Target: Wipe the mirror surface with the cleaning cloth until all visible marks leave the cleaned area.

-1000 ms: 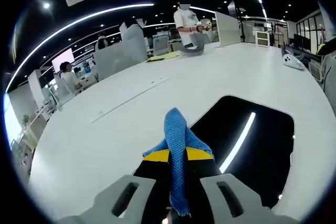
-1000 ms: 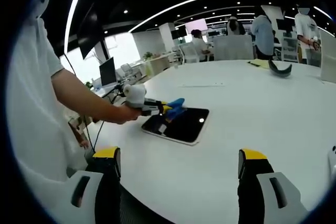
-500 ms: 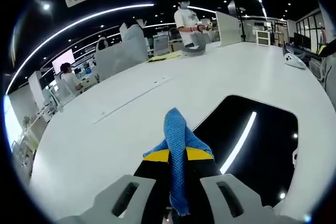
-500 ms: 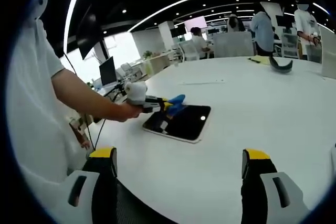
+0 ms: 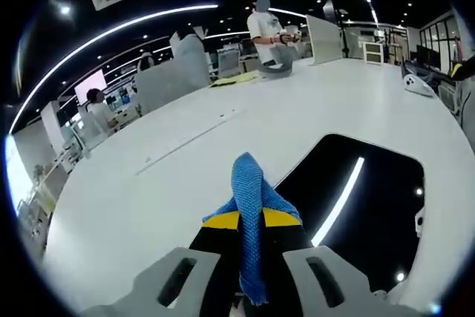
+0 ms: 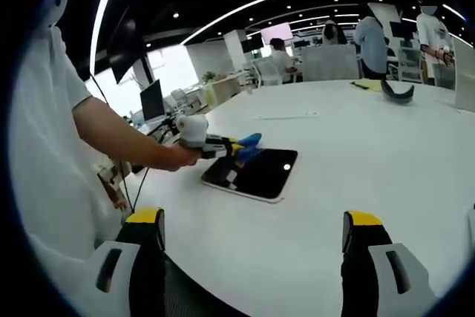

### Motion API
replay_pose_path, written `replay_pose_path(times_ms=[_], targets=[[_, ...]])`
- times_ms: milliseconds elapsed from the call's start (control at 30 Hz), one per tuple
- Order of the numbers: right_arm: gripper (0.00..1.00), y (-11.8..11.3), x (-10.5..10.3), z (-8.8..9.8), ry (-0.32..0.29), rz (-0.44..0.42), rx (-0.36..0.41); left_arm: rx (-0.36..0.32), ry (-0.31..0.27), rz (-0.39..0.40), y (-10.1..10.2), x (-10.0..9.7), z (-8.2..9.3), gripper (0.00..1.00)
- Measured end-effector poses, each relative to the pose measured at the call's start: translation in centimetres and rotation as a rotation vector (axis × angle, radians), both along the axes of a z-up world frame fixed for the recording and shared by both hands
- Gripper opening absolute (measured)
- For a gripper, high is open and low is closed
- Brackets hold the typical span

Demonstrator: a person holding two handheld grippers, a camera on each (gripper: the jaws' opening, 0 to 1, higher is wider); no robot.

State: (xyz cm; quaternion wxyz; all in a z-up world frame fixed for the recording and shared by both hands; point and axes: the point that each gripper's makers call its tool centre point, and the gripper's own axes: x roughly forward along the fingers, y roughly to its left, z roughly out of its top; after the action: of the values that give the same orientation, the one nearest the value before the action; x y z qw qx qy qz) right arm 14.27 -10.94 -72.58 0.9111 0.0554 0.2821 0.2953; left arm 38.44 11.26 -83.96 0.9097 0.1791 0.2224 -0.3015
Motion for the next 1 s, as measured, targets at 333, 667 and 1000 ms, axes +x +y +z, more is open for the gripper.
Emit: replay_pose_path(times_ms=[333,667,1000], targets=[[0.99,-0.3,-0.1,0.0,0.003,-0.003,-0.007,-0.006,0.0,0.017,0.0,-0.1,0.0,0.07],[1.0,-0.2,0.0,0.1,0.004,-0.002,-0.009,-0.004,0.003,0.025,0.5,-0.5,0.0,0.06],[1.0,-0.2,0.0,0.7,-0.016,-0.009,-0.005,0.004,0.01,0.039,1.2,-1.4,0.0,0.06]])
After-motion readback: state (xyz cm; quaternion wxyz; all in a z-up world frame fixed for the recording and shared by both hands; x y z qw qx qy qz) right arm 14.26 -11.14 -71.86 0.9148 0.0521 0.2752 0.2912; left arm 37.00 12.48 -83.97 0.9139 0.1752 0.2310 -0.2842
